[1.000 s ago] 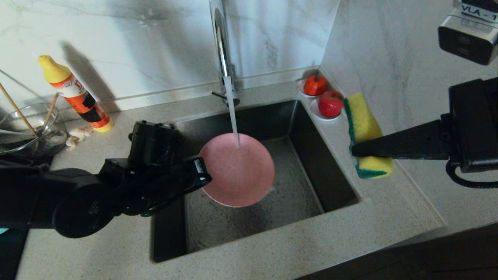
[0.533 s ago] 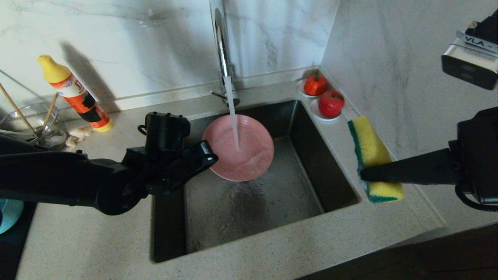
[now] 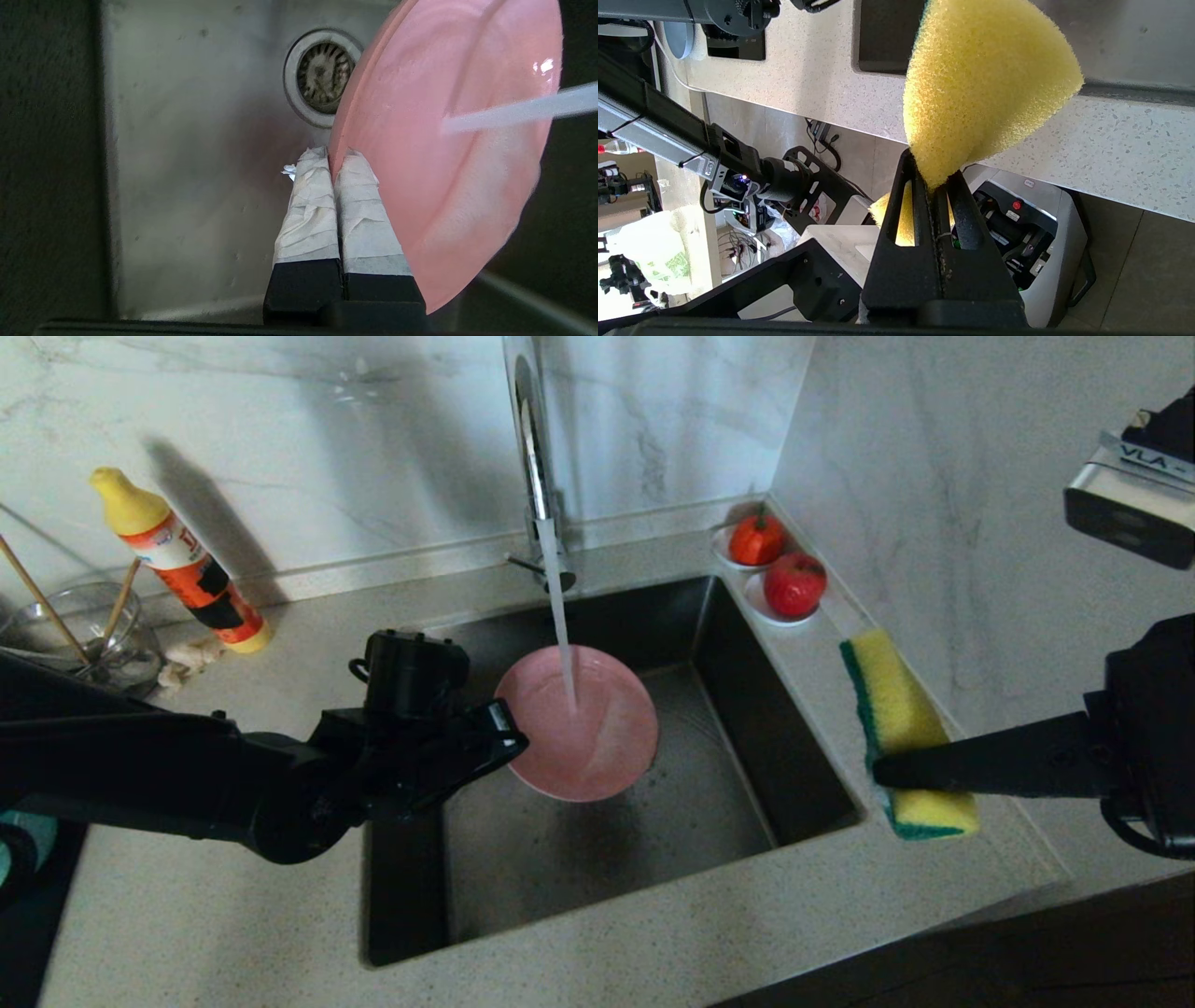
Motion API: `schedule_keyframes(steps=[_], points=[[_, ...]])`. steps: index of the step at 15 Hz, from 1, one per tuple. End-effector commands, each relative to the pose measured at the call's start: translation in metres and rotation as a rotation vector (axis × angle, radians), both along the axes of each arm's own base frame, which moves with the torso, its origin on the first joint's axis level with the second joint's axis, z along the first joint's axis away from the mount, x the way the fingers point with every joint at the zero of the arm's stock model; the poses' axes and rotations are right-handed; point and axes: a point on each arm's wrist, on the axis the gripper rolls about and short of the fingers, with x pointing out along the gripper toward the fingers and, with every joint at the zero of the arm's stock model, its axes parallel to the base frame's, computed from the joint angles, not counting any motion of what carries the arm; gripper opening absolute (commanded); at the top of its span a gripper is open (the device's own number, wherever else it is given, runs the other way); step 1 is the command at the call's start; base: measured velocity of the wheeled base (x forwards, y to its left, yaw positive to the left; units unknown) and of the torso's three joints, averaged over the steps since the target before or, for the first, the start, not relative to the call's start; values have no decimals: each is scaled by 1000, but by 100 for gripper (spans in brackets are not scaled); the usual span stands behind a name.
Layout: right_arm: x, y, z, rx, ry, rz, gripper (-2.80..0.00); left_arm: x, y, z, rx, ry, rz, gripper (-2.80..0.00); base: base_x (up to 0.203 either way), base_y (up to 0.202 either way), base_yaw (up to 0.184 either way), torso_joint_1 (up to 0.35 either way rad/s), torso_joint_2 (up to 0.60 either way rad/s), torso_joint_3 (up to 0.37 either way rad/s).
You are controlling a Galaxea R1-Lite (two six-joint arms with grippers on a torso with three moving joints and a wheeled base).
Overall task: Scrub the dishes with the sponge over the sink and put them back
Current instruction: Rinse the plate
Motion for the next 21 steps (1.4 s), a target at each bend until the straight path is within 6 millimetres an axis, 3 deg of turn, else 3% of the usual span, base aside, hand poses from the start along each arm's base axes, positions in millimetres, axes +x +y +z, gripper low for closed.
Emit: schedule_keyframes(steps=[1,8,11,15,21], points=[[0,0,-1,-2,6,2,-280,-7,3,3,-4,-1,1,-280,0,0,0,0,0,0],[0,1,-5,-12,17,0,-280,-19,8,2,-17,53,-69,-280,0,0,0,0,0,0],[2,2,-9,-25,32,-1,-280,-27,25,28,-8,-23,-20,-280,0,0,0,0,0,0],[5,6,-17,-28,37,-2,-280,-44,46,63,161,-160,61,-280,0,0,0,0,0,0],[9,9,-25,-35,42,-11,-280,-76,62,86,488,-274,80,-280,0,0,0,0,0,0]])
